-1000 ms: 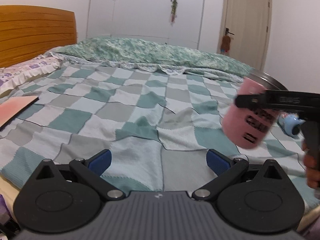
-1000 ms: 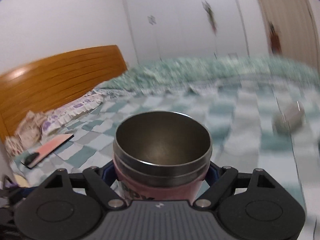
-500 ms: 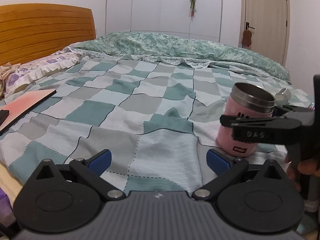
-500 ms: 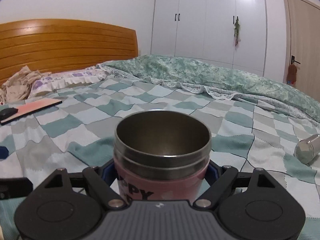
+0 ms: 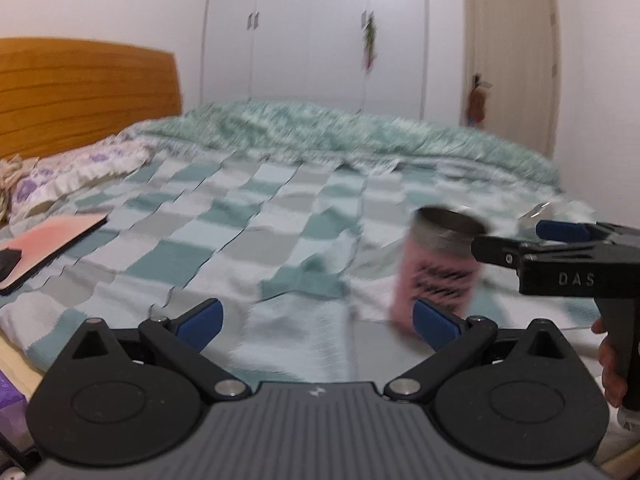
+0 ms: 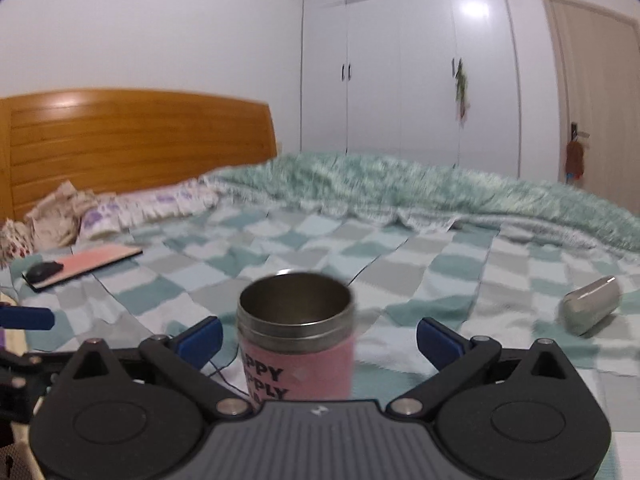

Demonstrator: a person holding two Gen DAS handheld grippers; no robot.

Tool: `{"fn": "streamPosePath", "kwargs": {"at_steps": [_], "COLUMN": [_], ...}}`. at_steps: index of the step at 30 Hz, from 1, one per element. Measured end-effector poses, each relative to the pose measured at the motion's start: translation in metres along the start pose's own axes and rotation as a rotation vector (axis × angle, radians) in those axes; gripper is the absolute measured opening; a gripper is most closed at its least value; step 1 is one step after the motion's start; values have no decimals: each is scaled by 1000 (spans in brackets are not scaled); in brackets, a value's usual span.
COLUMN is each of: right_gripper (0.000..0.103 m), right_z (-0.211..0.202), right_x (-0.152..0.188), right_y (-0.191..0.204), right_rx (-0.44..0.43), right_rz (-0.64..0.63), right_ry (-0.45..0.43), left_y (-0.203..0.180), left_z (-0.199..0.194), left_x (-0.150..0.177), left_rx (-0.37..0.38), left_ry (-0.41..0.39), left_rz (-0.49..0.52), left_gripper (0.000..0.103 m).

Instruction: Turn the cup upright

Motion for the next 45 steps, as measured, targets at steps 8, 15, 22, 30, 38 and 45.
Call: {"fn": "streamPosePath", "kwargs": {"at_steps": [8,15,22,30,38,45], "right_gripper": [103,103,103,103,103,103], "right_z": [-121,-211,-258,-270,-274,-269], "right_x": [9,64,121,146,146,146], "right_y": [-65,-131,-160,-163,-161,-158], "right_rx": [93,223,311,341,358,362], "right_rz": [-3,39,54,66,71,54], "right_ry": [-100,-129,-143,-147,-163,-155], "left_y": [-87,-163,-201,-211,-206,-207], "left_z": [-58,-78,-78,-83,-86,-87], "left_x": [-5,37,79,101,102,104], "left_rx": [124,178,201,166,174,180], "left_ry": [-138,-205,-206,-241,-252,-258], "left_rz": [5,40,36,82,67,78], "left_gripper": [103,103,103,103,103,103]}}
Point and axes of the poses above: each gripper's, at about its wrist camera, not at the fingertips, and z roughly the way its jaws point, y to its left, x to its underside, the point moved 9 cm from there along z, roughly the way its jaws point, and after that the axes turned 3 degrees about x, right-handed, at the moved point
